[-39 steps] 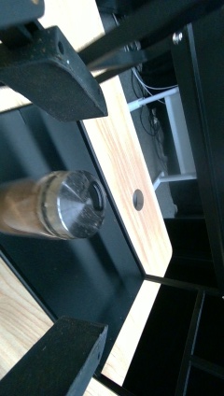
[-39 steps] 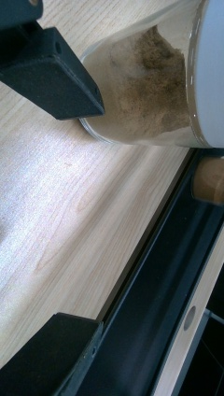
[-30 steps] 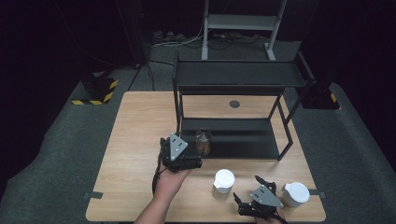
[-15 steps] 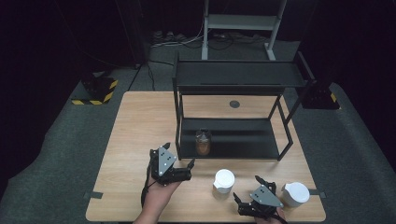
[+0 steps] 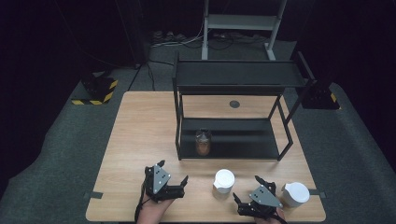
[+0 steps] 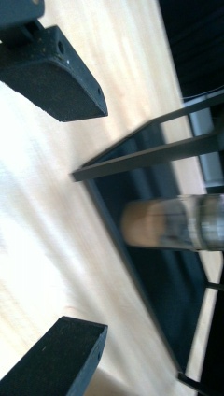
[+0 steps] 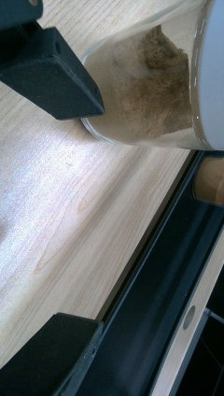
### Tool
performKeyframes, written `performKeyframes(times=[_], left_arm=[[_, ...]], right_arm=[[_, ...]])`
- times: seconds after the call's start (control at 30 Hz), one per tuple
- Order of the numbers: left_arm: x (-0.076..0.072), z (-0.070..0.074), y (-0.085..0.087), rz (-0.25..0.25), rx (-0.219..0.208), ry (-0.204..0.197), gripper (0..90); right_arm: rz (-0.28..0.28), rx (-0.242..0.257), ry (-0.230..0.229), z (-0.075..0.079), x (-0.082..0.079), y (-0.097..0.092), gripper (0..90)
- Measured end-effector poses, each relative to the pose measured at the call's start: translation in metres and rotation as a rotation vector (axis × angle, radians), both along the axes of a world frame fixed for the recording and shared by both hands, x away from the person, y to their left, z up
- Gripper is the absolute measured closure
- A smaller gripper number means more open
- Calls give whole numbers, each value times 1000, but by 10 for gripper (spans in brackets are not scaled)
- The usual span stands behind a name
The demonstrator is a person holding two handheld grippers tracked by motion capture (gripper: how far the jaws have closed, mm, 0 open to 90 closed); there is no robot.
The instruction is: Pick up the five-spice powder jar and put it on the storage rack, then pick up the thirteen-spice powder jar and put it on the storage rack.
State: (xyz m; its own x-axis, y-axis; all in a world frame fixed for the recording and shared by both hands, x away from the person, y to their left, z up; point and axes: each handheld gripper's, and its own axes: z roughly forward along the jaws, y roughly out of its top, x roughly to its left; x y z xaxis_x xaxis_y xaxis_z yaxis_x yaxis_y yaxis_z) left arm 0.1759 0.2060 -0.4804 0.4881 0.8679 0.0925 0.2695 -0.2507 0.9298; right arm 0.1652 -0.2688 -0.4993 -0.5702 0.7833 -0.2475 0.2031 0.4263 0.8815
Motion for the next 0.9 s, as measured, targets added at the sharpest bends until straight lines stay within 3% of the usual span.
performKeyframes(times=[0.2, 0.27, 0.33, 0.43, 0.63, 0.9], left_arm=[[-4, -15, 7, -1, 44, 48, 4], [-4, -14, 7, 2, 64, 70, 4], [-8, -17, 8, 2, 74, 36, 4], [-9, -15, 6, 2, 93, 44, 4], [-13, -14, -4, 2, 172, 25, 6], [-8, -12, -1, -19, 164, 46, 6]], right_arm=[[-9, 2, -2, 0, 0, 1, 1], [-12, -1, -1, 0, 0, 1, 1], [-14, -3, 1, 0, 0, 2, 1], [-21, -8, -5, 0, -2, 4, 1], [-7, -6, -10, -1, -2, 2, 1], [5, -5, -20, -2, -3, 0, 1]])
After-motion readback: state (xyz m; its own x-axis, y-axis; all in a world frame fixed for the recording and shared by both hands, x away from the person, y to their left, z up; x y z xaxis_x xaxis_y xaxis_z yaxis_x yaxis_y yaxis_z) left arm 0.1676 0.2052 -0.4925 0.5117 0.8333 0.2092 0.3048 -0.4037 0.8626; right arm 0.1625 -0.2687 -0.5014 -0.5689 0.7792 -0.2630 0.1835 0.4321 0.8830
